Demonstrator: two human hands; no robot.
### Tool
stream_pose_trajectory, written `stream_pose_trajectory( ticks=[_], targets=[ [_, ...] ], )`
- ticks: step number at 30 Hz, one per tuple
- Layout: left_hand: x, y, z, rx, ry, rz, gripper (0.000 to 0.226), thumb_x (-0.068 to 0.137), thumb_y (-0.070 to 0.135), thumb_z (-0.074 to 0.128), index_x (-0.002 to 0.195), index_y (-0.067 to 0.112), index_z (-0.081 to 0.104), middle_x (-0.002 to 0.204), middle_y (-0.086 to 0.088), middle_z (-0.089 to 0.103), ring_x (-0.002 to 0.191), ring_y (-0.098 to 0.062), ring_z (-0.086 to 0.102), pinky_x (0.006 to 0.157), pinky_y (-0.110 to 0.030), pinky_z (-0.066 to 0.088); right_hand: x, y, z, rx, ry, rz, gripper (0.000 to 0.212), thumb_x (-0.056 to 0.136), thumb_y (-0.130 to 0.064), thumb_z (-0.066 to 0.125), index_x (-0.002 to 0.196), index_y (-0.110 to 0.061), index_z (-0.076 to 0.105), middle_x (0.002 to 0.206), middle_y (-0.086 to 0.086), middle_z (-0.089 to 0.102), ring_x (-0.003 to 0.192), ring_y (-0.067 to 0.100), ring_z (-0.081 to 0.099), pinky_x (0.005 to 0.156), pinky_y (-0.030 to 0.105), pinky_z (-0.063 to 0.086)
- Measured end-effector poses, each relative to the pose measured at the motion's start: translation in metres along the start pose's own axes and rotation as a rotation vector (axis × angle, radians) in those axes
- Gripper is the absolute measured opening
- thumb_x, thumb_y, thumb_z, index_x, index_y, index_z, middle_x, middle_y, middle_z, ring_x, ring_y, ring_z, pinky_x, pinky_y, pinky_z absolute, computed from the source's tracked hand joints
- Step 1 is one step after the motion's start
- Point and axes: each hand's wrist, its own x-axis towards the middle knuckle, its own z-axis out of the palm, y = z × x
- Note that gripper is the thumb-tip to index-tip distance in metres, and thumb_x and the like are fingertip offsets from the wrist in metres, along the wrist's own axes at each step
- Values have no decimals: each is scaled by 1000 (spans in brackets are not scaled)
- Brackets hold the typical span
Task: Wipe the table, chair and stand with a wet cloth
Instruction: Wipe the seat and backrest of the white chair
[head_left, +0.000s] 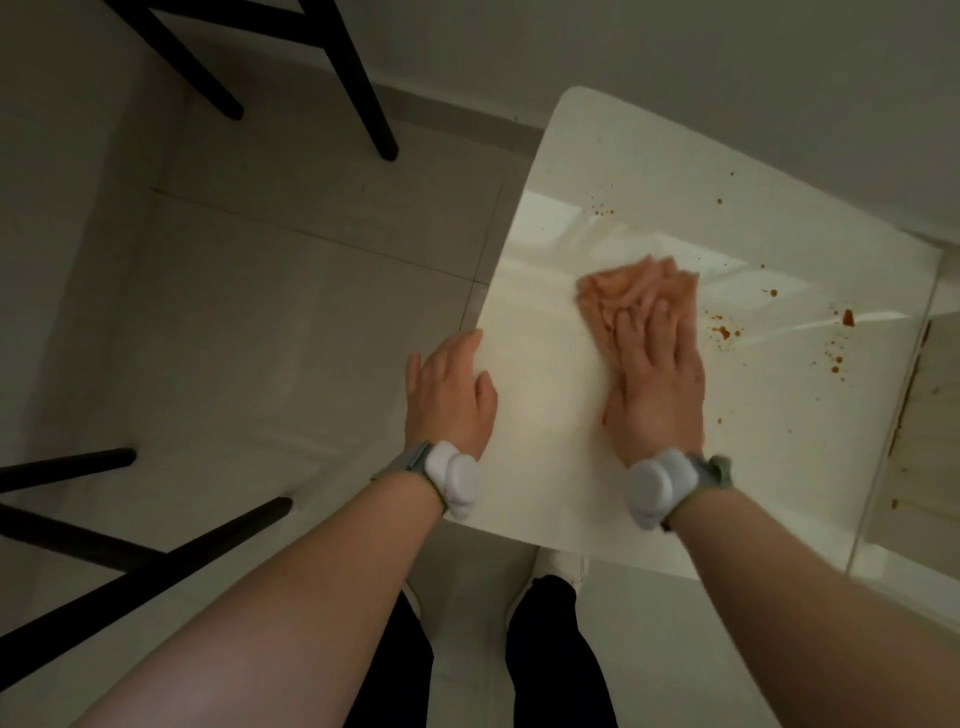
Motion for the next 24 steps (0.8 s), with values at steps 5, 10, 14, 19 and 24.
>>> stream_pose_trajectory(
  ticks=[5,10,14,19,24],
  targets=[
    [60,30,1,38,-2,-112,51,96,26,37,144,17,26,143,-5,43,132,-23,38,115,-49,6,-2,-35,0,-8,-27,-171,52,89,-19,44,140,-20,43,149,17,35,137,47,24,109,55,25],
    [69,34,11,54,4,-120,48,98,28,33,144,17,25,133,-8,53,123,-25,48,116,-46,7,86,-2,-14,-60,-109,-246,58,89,-23,25,146,-32,31,156,9,21,143,37,14,110,49,25],
    [65,36,7,-34,-7,-113,48,98,23,35,143,13,27,138,-9,49,126,-25,45,117,-43,9,65,8,-13,18,-10,44,57,90,-14,41,146,-27,33,156,12,20,144,36,14,107,49,30],
    [65,45,-1,-67,-12,-119,47,97,20,38,142,7,30,139,-14,46,123,-32,43,112,-45,22,46,-30,-13,28,-121,-110,55,88,-20,34,142,-24,40,153,12,27,140,44,19,108,55,25],
    [64,47,-5,-122,-12,-123,46,96,17,42,141,6,33,137,-15,48,122,-32,45,111,-46,25,123,-27,-24,-43,-224,-259,60,91,-19,37,147,-35,23,159,4,8,145,35,1,114,47,13]
  ],
)
